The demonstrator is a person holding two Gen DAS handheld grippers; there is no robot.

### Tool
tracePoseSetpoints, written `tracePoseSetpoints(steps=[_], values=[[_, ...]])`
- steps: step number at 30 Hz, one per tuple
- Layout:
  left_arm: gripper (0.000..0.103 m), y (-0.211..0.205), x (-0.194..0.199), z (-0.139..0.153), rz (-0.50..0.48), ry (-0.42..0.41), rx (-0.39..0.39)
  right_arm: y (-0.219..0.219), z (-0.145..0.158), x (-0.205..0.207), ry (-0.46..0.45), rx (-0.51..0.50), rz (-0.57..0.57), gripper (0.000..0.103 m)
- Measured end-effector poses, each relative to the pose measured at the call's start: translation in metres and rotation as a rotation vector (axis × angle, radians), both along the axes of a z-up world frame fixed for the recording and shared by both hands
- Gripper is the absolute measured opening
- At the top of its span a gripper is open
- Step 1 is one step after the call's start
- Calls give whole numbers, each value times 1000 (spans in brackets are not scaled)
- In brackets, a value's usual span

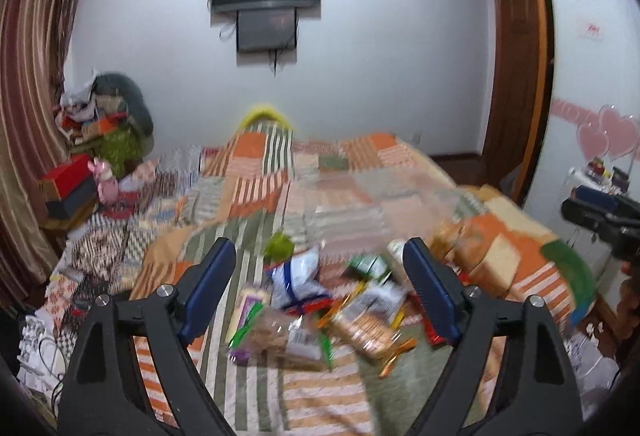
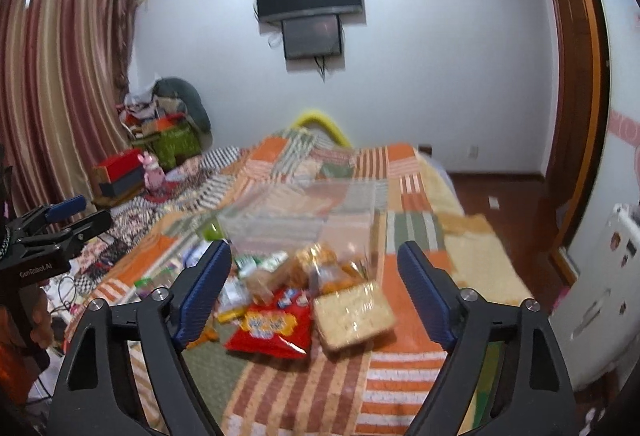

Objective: Organize snacks
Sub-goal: 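Lower the right gripper onto the wrapped bread loaf while the left gripper reaches the clear bread bag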

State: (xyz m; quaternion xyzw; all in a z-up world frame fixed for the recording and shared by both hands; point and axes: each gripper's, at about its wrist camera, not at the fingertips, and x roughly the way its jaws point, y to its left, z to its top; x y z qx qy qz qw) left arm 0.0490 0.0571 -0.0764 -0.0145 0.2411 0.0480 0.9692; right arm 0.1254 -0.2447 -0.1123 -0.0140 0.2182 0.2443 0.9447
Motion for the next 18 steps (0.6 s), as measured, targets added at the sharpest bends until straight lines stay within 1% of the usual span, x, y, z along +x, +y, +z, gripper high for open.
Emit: tracePoseSetpoints(steps=[3, 5, 9, 12, 14, 17, 18], values=[[86, 17, 10, -22, 20, 74, -27, -3, -13, 10, 63, -15, -9, 78], [86, 28, 18, -37, 44, 121, -29, -5, -22, 15, 102, -33, -16, 75], [85, 49, 32, -62, 82, 190, -37, -8, -39, 29, 180, -62, -27, 74], [85, 64, 41, -81, 81, 250, -91, -10, -50, 38, 234, -78, -35, 74], [85, 69, 47, -93, 82, 282, -119, -12, -56, 45, 272, -71, -35, 74], [86, 68, 53, -104, 75, 315, -145, -12, -65, 54, 310, -71, -42, 74], [88, 67, 57, -109, 68, 326, -160, -12, -68, 56, 317, -79, -45, 74]])
